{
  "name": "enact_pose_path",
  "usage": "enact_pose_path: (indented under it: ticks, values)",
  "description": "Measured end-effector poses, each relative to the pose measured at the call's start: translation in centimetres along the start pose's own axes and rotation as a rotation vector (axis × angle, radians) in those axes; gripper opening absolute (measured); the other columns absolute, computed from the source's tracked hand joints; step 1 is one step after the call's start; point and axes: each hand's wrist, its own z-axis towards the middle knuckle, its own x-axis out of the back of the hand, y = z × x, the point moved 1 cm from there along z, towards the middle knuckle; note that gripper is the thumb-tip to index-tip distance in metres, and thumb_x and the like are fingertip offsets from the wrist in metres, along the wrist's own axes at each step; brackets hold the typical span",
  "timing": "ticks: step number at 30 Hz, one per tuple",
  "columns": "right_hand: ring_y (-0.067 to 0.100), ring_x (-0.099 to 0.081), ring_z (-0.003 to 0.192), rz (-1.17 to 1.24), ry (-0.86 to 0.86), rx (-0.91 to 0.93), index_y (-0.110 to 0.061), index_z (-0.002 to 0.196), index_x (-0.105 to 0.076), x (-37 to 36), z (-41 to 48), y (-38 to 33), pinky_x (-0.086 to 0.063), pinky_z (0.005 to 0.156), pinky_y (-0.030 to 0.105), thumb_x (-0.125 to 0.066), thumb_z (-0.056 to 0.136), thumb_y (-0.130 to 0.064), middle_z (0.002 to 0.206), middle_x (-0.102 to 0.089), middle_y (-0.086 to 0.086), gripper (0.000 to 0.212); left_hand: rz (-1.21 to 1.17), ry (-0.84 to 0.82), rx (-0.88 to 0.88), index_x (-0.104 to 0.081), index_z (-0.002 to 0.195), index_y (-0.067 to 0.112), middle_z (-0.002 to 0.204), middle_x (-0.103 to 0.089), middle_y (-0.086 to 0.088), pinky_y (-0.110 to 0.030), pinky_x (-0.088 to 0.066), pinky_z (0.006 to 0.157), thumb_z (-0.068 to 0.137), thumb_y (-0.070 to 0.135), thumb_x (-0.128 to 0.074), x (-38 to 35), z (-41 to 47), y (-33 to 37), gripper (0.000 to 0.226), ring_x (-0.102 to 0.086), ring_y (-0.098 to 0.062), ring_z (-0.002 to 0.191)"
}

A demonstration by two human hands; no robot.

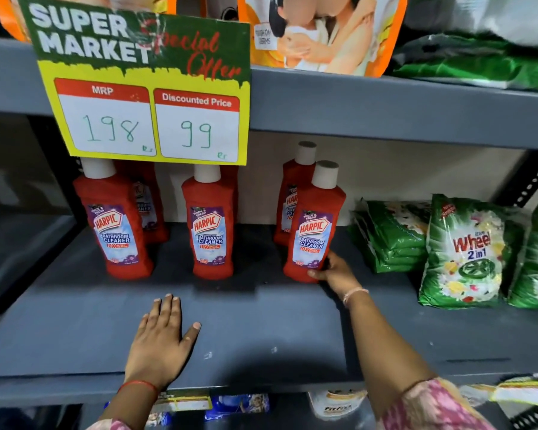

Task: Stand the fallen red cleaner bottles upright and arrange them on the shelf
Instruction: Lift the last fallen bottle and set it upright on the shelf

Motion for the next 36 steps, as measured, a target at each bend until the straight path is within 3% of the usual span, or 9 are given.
enact_pose_path:
  ticks: [6, 13, 17, 20, 29, 33, 36]
  values:
    - [0.026, -0.046, 0.122, -0.099, -0.119, -0.017, -0.004, 0.125, -0.043, 1.1, 0.3, -1.3, -0.034, 0.108, 0.041, -0.058, 0.075, 0.017, 0.134, -0.05, 0.017, 0.057, 0.007, 0.029, -0.013, -0.006, 0.147, 0.012, 0.159, -0.004, -0.004, -0.035, -0.005, 0.121, 0.083, 0.057, -0.012, 0.4, 0.1, -0.2, 0.078, 0.001, -0.019, 0.147]
    - [0.021, -0.043, 0.122, -0.015, -0.107, -0.018, -0.006, 0.132, -0.032, 0.8, 0.5, -0.6, -0.034, 0.107, 0.038, -0.061, 0.072, 0.017, 0.13, -0.049, 0.011, 0.07, -0.002, 0.032, -0.017, -0.004, 0.147, 0.013, 0.159, -0.003, -0.003, -0.035, -0.005, 0.121, 0.091, 0.053, -0.02, 0.6, 0.2, -0.3, 0.071, 0.002, -0.019, 0.147]
    - [0.019, -0.049, 0.113, -0.013, -0.085, 0.013, -0.008, 0.128, -0.04, 0.1, 0.4, -0.5, -0.039, 0.095, 0.031, -0.066, 0.069, 0.014, 0.119, -0.053, 0.004, 0.069, -0.008, 0.03, -0.01, -0.003, 0.147, 0.013, 0.159, -0.001, -0.003, -0.034, -0.004, 0.121, 0.093, 0.049, -0.026, 0.7, 0.2, -0.3, 0.069, 0.004, -0.018, 0.147]
    - [0.02, -0.049, 0.112, -0.022, -0.061, 0.025, -0.006, 0.126, -0.042, 0.0, 0.4, -0.5, -0.039, 0.094, 0.031, -0.067, 0.069, 0.012, 0.121, -0.054, 0.008, 0.065, -0.003, 0.03, -0.01, -0.003, 0.147, 0.013, 0.159, -0.001, -0.003, -0.034, -0.004, 0.121, 0.093, 0.049, -0.026, 0.7, 0.2, -0.3, 0.069, 0.004, -0.018, 0.147]
    - [0.024, -0.052, 0.113, -0.148, -0.063, 0.022, -0.008, 0.123, -0.047, 0.4, -1.9, -0.3, -0.038, 0.105, 0.041, -0.072, 0.067, 0.006, 0.129, -0.055, 0.015, 0.064, 0.006, 0.013, -0.009, -0.005, 0.146, 0.011, 0.159, -0.004, -0.005, -0.036, -0.005, 0.121, 0.093, 0.048, -0.027, 0.9, 0.2, -0.3, 0.069, 0.001, -0.019, 0.147]
    - [0.014, -0.054, 0.102, -0.125, -0.067, 0.046, 0.001, 0.122, -0.045, 0.7, -6.2, 0.8, -0.042, 0.09, 0.027, -0.063, 0.068, 0.019, 0.126, -0.054, 0.019, 0.059, 0.028, -0.001, -0.022, -0.008, 0.146, 0.008, 0.159, -0.007, -0.008, -0.037, -0.006, 0.121, 0.093, 0.047, -0.027, 0.8, 0.2, -0.4, 0.069, -0.002, -0.023, 0.147]
    - [-0.014, -0.059, 0.081, -0.115, -0.104, 0.091, 0.002, 0.123, -0.043, 1.1, -8.4, 2.1, -0.047, 0.08, 0.008, -0.062, 0.067, 0.022, 0.12, -0.052, 0.01, 0.063, 0.049, 0.006, -0.035, -0.012, 0.145, 0.004, 0.158, -0.01, -0.013, -0.041, -0.009, 0.121, 0.093, 0.045, -0.03, 0.9, 0.4, -0.5, 0.068, -0.006, -0.028, 0.147]
